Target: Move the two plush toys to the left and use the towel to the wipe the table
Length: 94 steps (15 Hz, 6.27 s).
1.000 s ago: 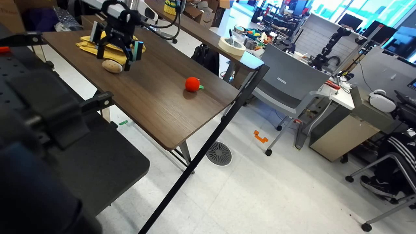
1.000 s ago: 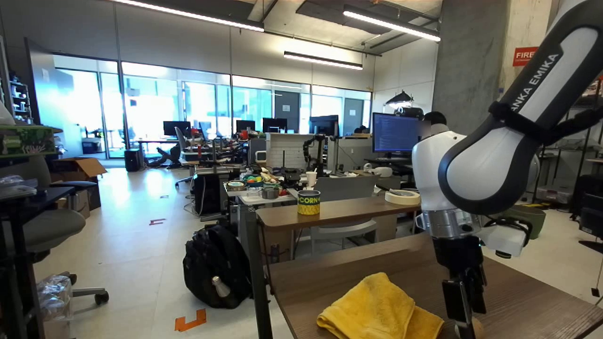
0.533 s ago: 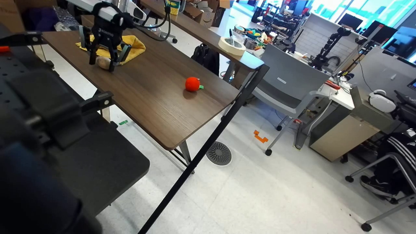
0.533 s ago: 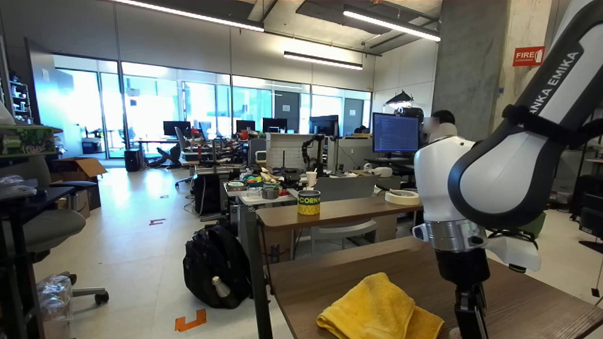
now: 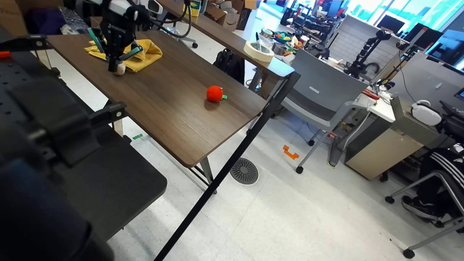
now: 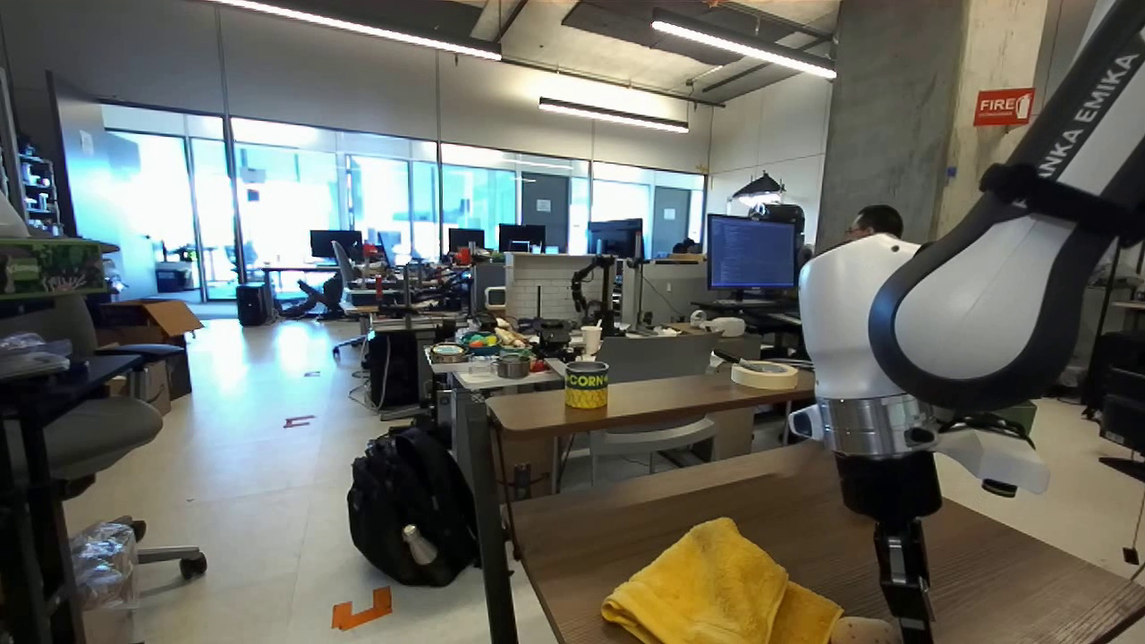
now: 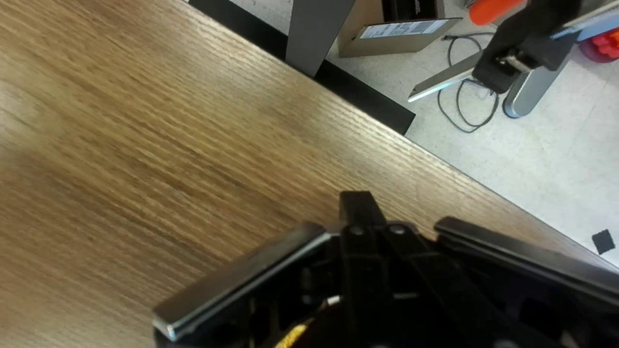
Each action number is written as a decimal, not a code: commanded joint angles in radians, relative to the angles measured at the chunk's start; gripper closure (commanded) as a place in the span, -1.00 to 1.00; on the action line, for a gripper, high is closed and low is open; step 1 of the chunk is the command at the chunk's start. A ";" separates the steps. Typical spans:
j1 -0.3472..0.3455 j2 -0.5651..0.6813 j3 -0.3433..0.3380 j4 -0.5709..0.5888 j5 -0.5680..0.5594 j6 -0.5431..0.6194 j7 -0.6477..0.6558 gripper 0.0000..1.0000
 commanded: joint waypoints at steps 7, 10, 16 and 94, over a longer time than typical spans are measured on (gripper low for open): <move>-0.008 -0.126 -0.025 -0.099 -0.078 0.076 -0.038 0.03; 0.028 -0.107 -0.039 -0.076 -0.142 0.080 -0.009 -0.40; 0.082 -0.059 -0.039 -0.048 -0.182 0.144 0.020 -1.00; 0.087 0.127 0.026 0.280 0.145 0.311 0.305 -1.00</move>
